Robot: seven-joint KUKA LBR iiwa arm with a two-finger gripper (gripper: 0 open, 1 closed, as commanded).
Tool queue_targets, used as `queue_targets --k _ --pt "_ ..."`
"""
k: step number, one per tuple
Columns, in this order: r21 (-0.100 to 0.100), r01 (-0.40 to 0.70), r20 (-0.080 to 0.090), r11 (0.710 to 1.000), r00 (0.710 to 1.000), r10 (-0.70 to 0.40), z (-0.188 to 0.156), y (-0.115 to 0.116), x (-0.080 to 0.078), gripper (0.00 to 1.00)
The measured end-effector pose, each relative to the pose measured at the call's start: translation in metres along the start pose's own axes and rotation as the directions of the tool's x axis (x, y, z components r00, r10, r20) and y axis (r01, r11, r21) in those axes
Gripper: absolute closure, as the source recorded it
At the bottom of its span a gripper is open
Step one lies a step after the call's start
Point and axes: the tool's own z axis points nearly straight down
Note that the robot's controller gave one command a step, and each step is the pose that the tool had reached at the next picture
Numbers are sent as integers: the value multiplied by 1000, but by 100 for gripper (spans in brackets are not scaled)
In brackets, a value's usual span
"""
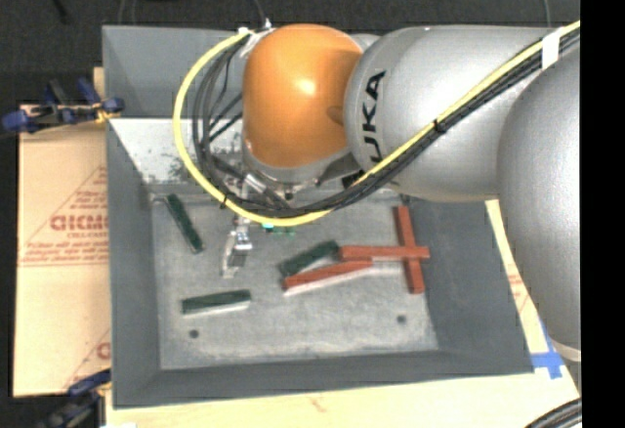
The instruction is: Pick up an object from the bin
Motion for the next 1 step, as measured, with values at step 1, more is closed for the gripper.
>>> queue_targets --k 1 --pt "-1 -4 6 1000 1000 4 -4 -1 -1 0"
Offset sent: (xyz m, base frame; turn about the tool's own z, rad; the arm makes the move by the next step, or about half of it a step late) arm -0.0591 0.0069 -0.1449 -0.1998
